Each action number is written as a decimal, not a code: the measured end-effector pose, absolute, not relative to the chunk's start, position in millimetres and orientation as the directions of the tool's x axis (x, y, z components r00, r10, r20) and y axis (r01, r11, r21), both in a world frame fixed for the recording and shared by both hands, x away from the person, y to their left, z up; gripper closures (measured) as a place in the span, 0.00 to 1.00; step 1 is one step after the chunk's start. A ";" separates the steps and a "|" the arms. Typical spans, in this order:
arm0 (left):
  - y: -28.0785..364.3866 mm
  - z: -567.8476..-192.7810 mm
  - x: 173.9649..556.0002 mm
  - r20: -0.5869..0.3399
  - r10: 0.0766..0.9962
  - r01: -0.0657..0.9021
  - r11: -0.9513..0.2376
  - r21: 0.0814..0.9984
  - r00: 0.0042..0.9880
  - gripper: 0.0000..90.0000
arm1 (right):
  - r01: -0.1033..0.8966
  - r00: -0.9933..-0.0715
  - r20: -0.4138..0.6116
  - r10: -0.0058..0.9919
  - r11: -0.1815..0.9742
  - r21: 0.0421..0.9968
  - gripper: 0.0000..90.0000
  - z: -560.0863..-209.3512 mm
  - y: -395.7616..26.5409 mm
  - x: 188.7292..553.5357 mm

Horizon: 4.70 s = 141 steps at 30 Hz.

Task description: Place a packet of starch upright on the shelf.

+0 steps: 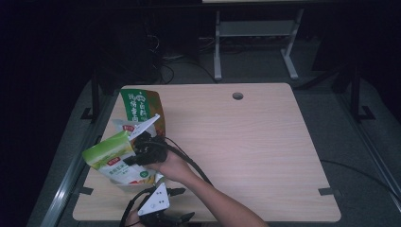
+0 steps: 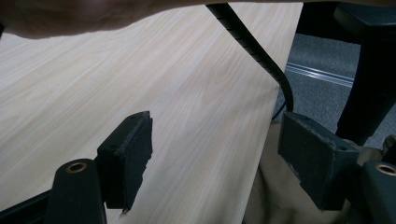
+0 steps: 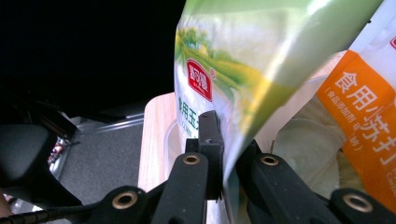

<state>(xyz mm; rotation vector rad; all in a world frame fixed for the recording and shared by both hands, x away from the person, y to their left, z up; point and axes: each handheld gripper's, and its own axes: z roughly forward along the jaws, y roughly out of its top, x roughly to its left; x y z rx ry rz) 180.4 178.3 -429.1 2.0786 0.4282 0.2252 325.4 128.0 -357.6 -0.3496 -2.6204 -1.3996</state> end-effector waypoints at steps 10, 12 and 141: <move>178.3 -428.9 180.3 -0.009 0.391 0.210 -0.473 0.856 0.920 0.29 | 0.253 -0.967 0.222 0.124 0.558 0.790 0.96 -354.2 124.2 322.1; 178.3 -428.9 180.4 -0.009 0.392 0.210 -0.473 0.856 0.920 0.29 | 0.260 -0.965 0.229 0.126 0.561 0.786 0.97 -355.5 123.4 322.0; 177.0 -430.5 194.4 -0.022 0.412 0.240 -0.484 0.842 0.911 0.29 | 0.550 -0.811 0.339 0.477 0.424 0.719 0.43 -394.5 -126.3 339.4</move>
